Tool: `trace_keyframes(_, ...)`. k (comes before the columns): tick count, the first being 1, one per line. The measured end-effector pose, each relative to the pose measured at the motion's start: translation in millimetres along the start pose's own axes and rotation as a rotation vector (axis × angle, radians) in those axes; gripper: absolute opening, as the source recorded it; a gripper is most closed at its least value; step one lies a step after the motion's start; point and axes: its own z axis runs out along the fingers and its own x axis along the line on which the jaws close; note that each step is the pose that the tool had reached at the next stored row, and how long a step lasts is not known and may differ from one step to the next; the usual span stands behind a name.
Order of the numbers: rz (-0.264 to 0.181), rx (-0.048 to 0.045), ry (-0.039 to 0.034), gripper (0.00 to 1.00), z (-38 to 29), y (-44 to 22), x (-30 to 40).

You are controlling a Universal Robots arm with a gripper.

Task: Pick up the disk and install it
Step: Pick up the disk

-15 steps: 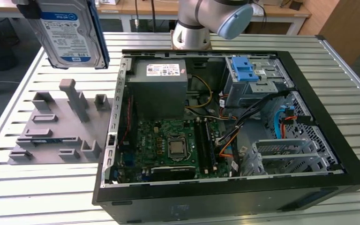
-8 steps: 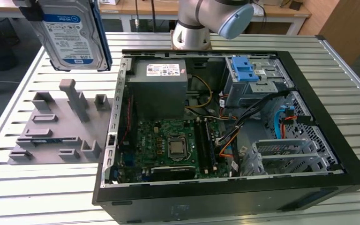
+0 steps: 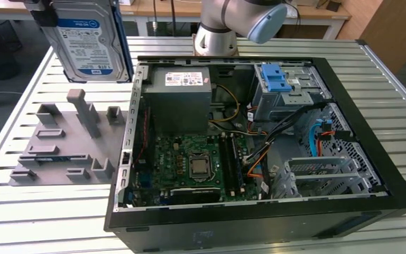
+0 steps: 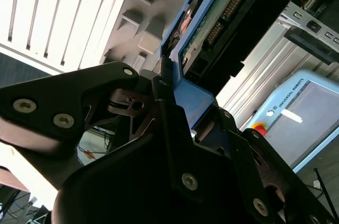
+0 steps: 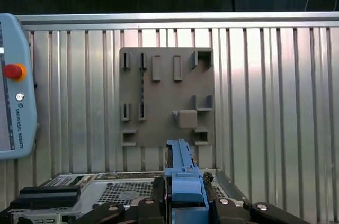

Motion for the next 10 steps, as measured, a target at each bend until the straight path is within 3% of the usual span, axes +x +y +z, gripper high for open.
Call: trace_keyframes(10, 0.001, -0.0002, 0.0000, 0.37, -0.4, -22.8, 4.0)
